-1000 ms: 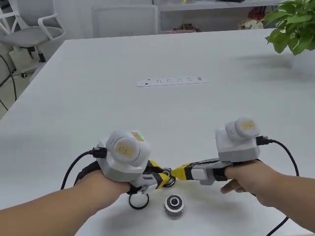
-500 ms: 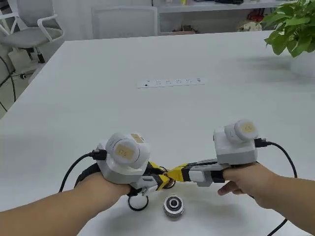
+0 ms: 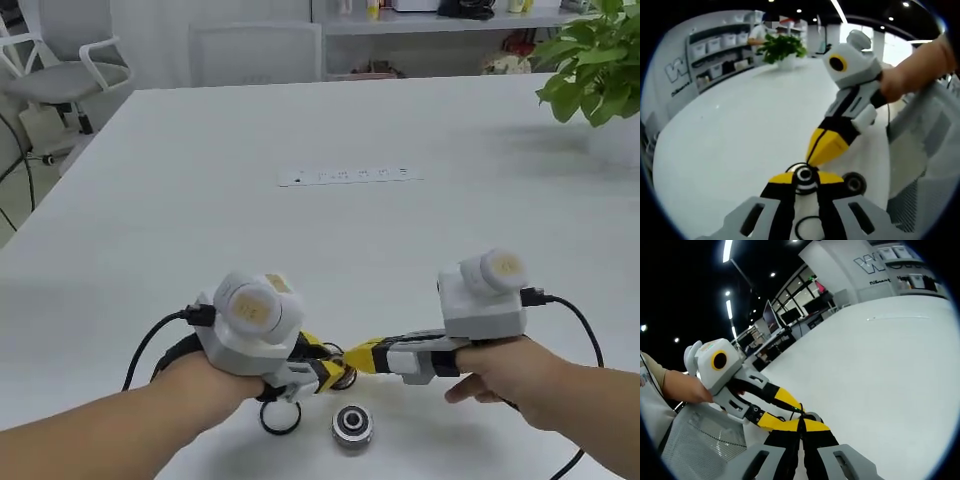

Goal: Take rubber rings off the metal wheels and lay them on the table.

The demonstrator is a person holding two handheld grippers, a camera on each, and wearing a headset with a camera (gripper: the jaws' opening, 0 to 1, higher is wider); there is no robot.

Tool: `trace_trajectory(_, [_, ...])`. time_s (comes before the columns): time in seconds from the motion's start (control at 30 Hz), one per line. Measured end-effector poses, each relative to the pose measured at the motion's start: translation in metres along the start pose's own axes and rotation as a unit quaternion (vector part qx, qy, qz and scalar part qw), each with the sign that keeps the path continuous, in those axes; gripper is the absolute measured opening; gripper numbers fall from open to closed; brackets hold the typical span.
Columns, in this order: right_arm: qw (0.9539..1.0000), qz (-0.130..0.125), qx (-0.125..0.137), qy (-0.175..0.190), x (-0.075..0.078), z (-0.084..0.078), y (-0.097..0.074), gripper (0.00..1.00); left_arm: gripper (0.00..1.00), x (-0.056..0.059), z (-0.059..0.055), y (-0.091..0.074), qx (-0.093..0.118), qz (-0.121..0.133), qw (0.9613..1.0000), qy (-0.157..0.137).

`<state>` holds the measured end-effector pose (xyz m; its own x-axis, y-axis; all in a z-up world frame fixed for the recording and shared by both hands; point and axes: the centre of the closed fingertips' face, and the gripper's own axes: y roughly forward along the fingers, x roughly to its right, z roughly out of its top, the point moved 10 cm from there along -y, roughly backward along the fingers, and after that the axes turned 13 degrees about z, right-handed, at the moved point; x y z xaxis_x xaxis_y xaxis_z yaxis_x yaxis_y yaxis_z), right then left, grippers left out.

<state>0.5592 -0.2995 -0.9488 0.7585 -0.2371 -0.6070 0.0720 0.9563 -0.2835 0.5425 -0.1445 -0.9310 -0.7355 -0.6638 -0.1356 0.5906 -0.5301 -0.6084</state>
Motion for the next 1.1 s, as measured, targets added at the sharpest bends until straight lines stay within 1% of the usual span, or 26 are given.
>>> trace_trajectory(0.1, [1.0,0.003,0.003,0.001,-0.001,0.001,0.0,0.0,0.18,-0.002,0.001,-0.005,0.006,-0.003,1.0,-0.006])
trace_trajectory(0.2, [1.0,0.004,0.006,0.001,-0.003,0.002,-0.001,0.0,0.22,-0.002,0.0,-0.01,0.01,-0.007,0.9999,-0.008])
trace_trajectory(0.27, [0.9999,0.005,0.009,0.001,-0.004,0.003,-0.002,0.0,0.23,-0.002,-0.001,-0.014,0.012,-0.015,0.9998,-0.01])
trace_trajectory(0.37, [0.9999,0.008,0.01,0.002,-0.005,0.005,-0.002,0.0,0.26,-0.002,-0.002,-0.018,0.015,-0.019,0.9997,-0.01])
trace_trajectory(0.63, [0.9998,0.019,0.011,0.002,-0.01,0.006,0.0,0.0,0.32,-0.009,-0.001,-0.036,0.035,-0.02,0.9989,-0.023])
trace_trajectory(0.87, [0.9996,0.028,0.009,0.006,-0.014,0.007,0.003,0.0,0.36,-0.017,-0.008,-0.053,0.05,-0.012,0.998,-0.037])
trace_trajectory(0.97, [0.9994,0.032,0.006,0.008,-0.016,0.008,0.006,0.0,0.39,-0.021,-0.014,-0.06,0.05,-0.009,0.9977,-0.044])
trace_trajectory(1.1, [0.9993,0.034,0.003,0.013,-0.018,0.007,0.011,0.0,0.42,-0.023,-0.021,-0.068,0.052,-0.006,0.9975,-0.048])
